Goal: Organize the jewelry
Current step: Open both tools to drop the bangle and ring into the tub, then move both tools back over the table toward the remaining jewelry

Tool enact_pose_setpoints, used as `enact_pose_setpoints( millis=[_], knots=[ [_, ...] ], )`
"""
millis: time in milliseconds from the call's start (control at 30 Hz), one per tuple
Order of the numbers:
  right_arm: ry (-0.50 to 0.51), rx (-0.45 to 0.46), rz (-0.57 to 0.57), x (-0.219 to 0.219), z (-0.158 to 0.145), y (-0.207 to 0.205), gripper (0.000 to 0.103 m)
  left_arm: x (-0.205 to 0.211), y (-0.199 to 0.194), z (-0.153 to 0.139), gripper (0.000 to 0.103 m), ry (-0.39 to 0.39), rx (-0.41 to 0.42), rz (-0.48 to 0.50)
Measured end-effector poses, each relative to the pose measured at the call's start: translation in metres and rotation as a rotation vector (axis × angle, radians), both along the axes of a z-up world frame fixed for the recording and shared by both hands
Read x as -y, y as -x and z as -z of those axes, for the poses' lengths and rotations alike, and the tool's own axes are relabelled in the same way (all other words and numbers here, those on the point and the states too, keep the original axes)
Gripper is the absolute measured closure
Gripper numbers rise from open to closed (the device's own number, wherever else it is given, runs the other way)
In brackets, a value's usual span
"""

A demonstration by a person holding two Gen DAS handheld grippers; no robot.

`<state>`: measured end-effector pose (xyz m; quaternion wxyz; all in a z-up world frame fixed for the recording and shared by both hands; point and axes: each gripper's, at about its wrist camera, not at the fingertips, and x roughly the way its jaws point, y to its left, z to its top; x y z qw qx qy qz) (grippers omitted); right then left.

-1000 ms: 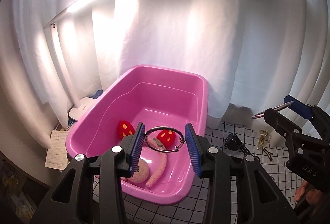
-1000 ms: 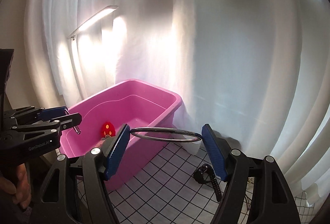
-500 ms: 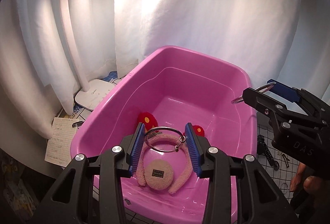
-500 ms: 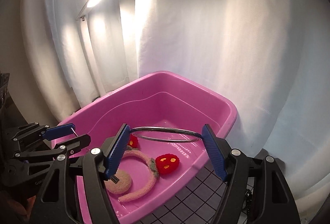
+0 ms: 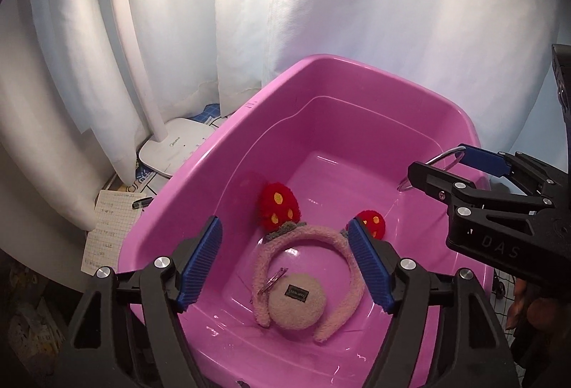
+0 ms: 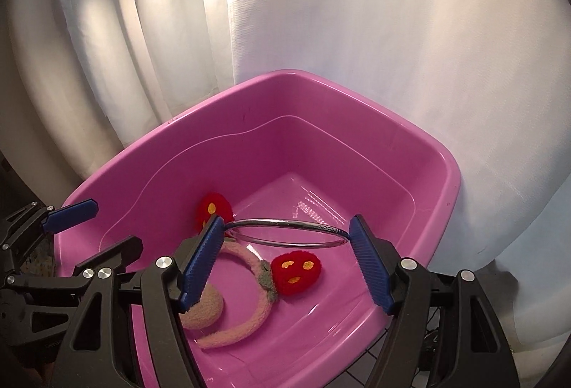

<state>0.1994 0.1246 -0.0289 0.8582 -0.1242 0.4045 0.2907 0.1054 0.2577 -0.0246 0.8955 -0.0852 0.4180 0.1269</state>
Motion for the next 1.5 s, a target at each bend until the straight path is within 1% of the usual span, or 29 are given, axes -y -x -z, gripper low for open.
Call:
enact_pose_setpoints(
  millis=[167, 267, 567, 667, 833, 967, 1067, 1200, 1267, 1500],
  knots=[
    [0.003, 0.011, 0.014, -0.002, -0.001, -0.004, 0.033, -0.005, -0.003, 0.001, 0.027, 0.009, -0.015, -0.004],
    [0.000, 0.012, 0.026, -0.001, -0.002, -0.006, 0.033, -0.009, -0.003, 0.003, 0.024, 0.025, -0.025, -0.019],
    [-0.004, 0.012, 0.046, 0.004, -0.003, -0.005, 0.033, -0.013, -0.003, 0.003, 0.024, 0.032, -0.031, -0.031],
    [-0.003, 0.018, 0.046, 0.004, -0.005, -0.003, 0.033, -0.013, -0.002, 0.001, 0.020, 0.031, -0.028, -0.032],
    [-0.010, 0.020, 0.054, 0.005, -0.008, -0.002, 0.033, -0.014, 0.000, -0.001, 0.018, 0.032, -0.021, -0.032],
    [-0.012, 0.021, 0.060, 0.007, -0.011, 0.001, 0.033, -0.016, 0.003, -0.004, 0.009, 0.058, 0.000, -0.037],
    [-0.016, 0.019, 0.064, 0.009, -0.014, 0.004, 0.033, -0.015, 0.005, -0.009, 0.007, 0.052, 0.016, -0.041],
    [-0.029, 0.040, 0.073, 0.016, -0.024, 0.013, 0.032, -0.011, 0.009, -0.014, 0.007, 0.042, 0.024, -0.032],
    [-0.041, 0.055, 0.082, 0.021, -0.031, 0.020, 0.030, -0.009, 0.013, -0.018, 0.006, 0.035, 0.027, -0.029],
    [-0.085, 0.078, 0.117, 0.050, -0.048, 0.047, 0.029, 0.001, 0.030, -0.033, 0.006, 0.010, 0.048, -0.021]
  ],
)
